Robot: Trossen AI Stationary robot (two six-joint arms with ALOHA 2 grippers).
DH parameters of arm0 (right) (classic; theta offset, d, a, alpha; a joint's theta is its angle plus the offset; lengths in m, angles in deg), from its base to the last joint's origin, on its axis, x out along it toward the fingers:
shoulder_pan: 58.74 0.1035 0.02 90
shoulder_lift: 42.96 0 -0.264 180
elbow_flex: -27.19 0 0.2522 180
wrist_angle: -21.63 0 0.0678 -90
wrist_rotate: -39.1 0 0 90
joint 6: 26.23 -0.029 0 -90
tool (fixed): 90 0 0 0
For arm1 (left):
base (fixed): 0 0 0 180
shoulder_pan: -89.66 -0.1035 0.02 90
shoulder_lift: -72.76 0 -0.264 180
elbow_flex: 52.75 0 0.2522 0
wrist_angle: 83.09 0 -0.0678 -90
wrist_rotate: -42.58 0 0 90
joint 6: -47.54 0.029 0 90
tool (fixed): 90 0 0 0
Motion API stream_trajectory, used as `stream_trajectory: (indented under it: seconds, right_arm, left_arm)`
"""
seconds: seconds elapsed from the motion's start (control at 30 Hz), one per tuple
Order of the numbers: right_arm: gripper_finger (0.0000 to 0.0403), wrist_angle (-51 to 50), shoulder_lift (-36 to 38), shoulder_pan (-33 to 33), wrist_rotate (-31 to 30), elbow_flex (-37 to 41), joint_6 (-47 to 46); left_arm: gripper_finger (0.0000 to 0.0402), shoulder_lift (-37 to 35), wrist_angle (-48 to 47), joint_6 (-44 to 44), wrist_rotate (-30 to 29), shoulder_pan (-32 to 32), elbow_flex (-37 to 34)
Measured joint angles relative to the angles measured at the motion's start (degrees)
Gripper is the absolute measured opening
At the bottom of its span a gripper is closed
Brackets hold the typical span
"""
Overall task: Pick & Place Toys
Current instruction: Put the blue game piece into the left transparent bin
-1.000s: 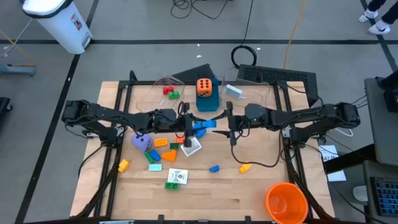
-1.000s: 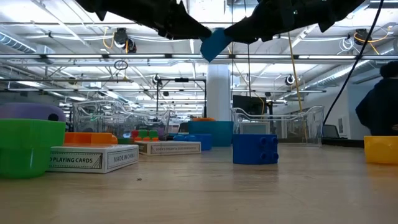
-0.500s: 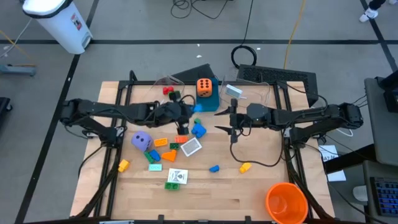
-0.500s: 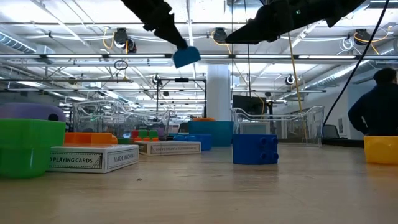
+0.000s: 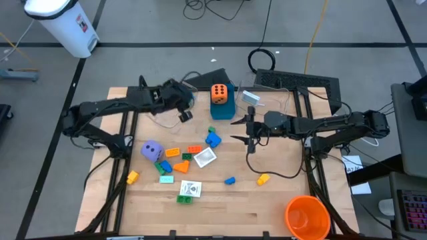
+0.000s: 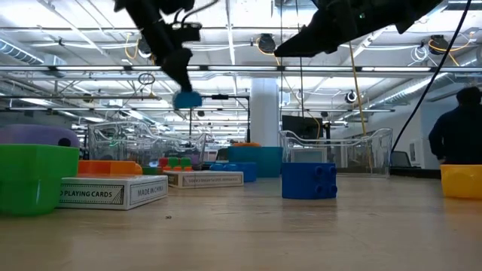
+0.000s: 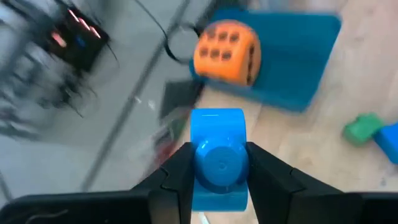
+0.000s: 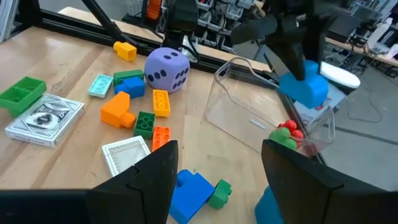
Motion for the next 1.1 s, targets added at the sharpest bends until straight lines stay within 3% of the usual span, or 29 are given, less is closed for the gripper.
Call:
stream_trajectory:
  seconds: [0.2, 0.33, 0.57, 1.1]
  right_arm:
    - [0.0222, -1.12, -0.02, 0.00, 0.02, 0.00, -2.12]
    - [0.0221, -1.71, -0.03, -0.01, 0.02, 0.00, -2.14]
    - [0.0221, -1.55, -0.04, -0.02, 0.02, 0.00, -2.13]
    - [0.0217, -0.15, -0.04, -0.02, 0.04, 0.02, -2.01]
  left_arm:
    - [0.0115, -2.84, 5.67, -0.18, 10.08, -9.10, -7.72]
    - [0.0120, -4.78, 8.65, -0.30, 13.05, -12.87, -12.58]
    - [0.0115, -5.52, 7.38, -0.43, 14.57, -16.14, -16.52]
    - [0.0120, -0.15, 6.21, 5.08, 16.68, -20.09, -16.55]
